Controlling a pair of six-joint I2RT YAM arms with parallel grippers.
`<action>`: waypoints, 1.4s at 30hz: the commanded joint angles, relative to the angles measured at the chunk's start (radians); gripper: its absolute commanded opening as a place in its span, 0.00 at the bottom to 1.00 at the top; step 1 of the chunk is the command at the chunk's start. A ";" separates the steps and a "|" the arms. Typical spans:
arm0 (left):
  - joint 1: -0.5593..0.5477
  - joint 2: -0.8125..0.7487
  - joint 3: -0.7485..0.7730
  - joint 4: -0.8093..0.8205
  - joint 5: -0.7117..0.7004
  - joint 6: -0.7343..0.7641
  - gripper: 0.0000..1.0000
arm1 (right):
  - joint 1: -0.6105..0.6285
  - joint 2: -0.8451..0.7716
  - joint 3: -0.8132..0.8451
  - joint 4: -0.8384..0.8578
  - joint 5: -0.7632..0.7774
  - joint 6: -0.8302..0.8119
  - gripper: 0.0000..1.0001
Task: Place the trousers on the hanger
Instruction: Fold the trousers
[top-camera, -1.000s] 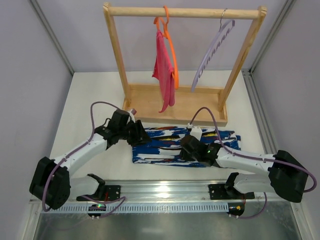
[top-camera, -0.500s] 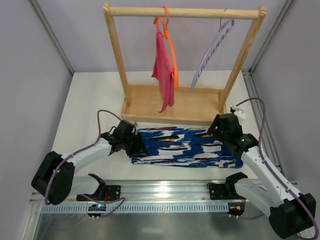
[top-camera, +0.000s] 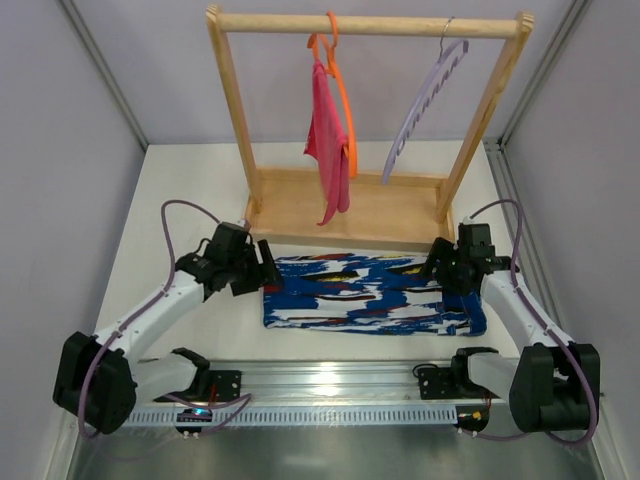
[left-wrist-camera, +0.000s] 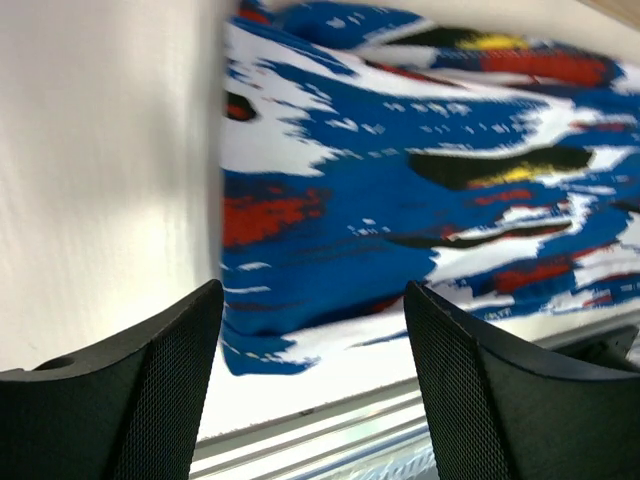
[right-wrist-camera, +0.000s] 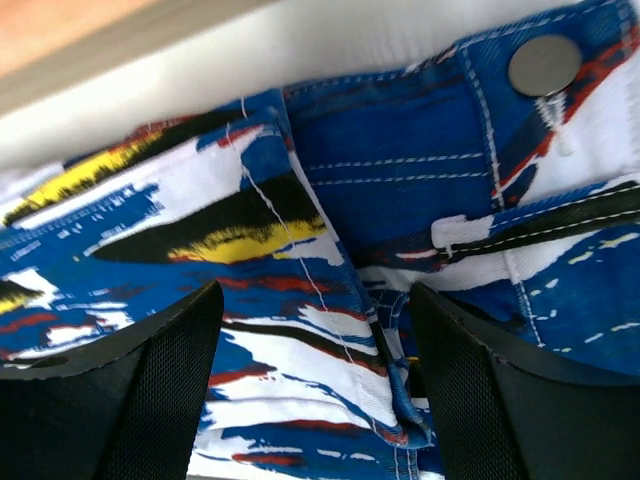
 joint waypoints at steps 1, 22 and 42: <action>0.097 0.054 -0.016 0.029 0.083 0.032 0.73 | -0.010 0.014 -0.003 0.040 -0.089 -0.062 0.77; 0.264 0.249 0.030 0.000 0.041 -0.019 0.01 | 0.306 0.044 -0.108 0.379 -0.163 0.115 0.54; 0.379 0.192 0.017 -0.075 -0.084 0.013 0.36 | 0.461 -0.063 -0.123 0.341 0.035 0.188 0.12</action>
